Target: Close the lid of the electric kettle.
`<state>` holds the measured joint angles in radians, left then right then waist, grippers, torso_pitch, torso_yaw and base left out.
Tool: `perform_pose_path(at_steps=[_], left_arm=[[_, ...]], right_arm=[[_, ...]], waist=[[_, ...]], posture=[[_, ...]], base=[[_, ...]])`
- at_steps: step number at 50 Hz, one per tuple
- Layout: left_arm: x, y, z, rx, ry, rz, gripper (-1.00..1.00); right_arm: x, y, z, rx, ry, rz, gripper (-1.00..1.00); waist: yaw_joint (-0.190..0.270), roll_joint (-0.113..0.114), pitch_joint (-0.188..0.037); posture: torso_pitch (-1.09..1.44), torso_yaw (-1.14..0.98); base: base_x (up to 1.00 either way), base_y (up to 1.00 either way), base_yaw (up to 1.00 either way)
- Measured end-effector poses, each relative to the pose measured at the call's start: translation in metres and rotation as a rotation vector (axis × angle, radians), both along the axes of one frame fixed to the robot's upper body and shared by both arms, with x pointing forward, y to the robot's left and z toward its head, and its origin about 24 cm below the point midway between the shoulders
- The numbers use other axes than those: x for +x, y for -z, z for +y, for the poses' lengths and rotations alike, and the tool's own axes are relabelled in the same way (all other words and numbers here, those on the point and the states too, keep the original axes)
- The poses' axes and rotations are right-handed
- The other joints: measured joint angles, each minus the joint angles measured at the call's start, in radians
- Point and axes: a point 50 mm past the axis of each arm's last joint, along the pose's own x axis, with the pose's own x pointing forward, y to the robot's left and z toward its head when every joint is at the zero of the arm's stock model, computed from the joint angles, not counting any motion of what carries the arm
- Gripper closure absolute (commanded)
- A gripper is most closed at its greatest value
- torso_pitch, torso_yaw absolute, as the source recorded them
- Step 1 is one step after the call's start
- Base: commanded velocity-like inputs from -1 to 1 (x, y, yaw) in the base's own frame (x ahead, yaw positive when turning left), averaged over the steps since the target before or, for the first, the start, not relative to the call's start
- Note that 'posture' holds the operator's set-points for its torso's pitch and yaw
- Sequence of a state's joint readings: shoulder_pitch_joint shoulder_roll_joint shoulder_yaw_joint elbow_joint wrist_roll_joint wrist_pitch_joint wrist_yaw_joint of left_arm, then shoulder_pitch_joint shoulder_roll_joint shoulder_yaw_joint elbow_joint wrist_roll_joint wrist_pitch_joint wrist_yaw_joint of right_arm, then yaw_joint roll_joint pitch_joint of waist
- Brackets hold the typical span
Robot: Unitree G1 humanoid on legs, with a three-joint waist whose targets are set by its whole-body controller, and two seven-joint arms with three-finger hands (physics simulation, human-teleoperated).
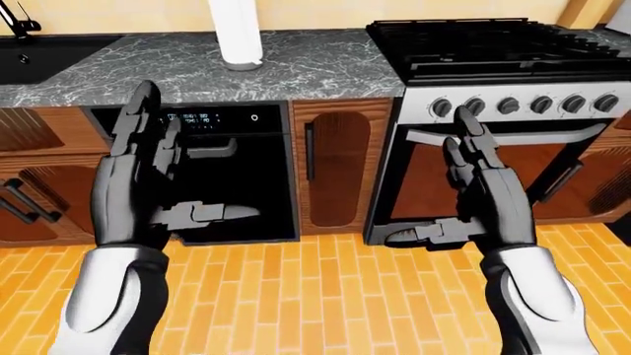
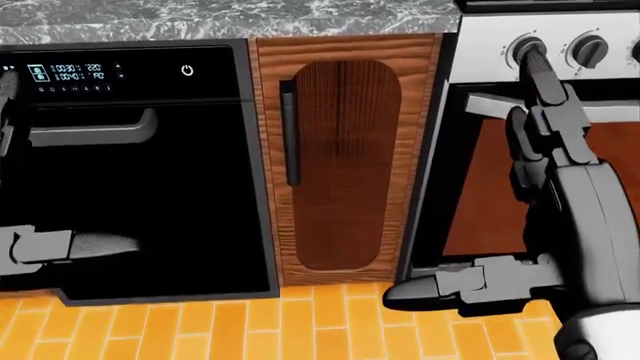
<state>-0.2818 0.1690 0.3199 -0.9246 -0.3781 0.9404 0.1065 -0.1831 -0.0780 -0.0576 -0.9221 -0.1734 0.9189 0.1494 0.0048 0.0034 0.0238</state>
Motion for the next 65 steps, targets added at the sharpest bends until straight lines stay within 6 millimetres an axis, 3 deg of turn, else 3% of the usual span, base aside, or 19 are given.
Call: perform_pose_path(at_steps=[12,26,56,62,65], left_arm=[[-0.001,-0.003,0.005,-0.015,-0.006,0.015,-1.0],[0.001,0.001,0.004,-0.014,0.004,0.02,-1.0],[0.002,0.004,0.004,-0.005,0.011,0.024,-1.0],[0.002,0.003,0.001,-0.002,0.027,0.017,-1.0],[0.001,0.003,0.0,-0.001,0.035,0.011,-1.0]], right_arm=[[-0.002,-0.001,-0.002,-0.003,0.01,0.018,-1.0],[-0.008,-0.021,0.001,-0.024,0.003,-0.036,-1.0],[-0.009,-0.02,-0.001,-0.063,0.017,-0.027,-1.0],[-0.01,-0.02,-0.002,-0.074,0.026,-0.031,-1.0],[-0.01,-0.018,-0.002,-0.076,0.03,-0.023,-1.0]], waist=[[-0.001,0.008,0.009],[0.0,0.008,0.004],[-0.005,0.016,0.003],[-0.017,0.036,0.002],[-0.018,0.028,0.005]], posture=[[0.0,0.0],[0.0,0.0],[0.0,0.0],[0.0,0.0],[0.0,0.0]], base=[[0.0,0.0,0.0],[0.0,0.0,0.0],[0.0,0.01,0.0],[0.0,0.22,0.0],[0.0,0.45,0.0]])
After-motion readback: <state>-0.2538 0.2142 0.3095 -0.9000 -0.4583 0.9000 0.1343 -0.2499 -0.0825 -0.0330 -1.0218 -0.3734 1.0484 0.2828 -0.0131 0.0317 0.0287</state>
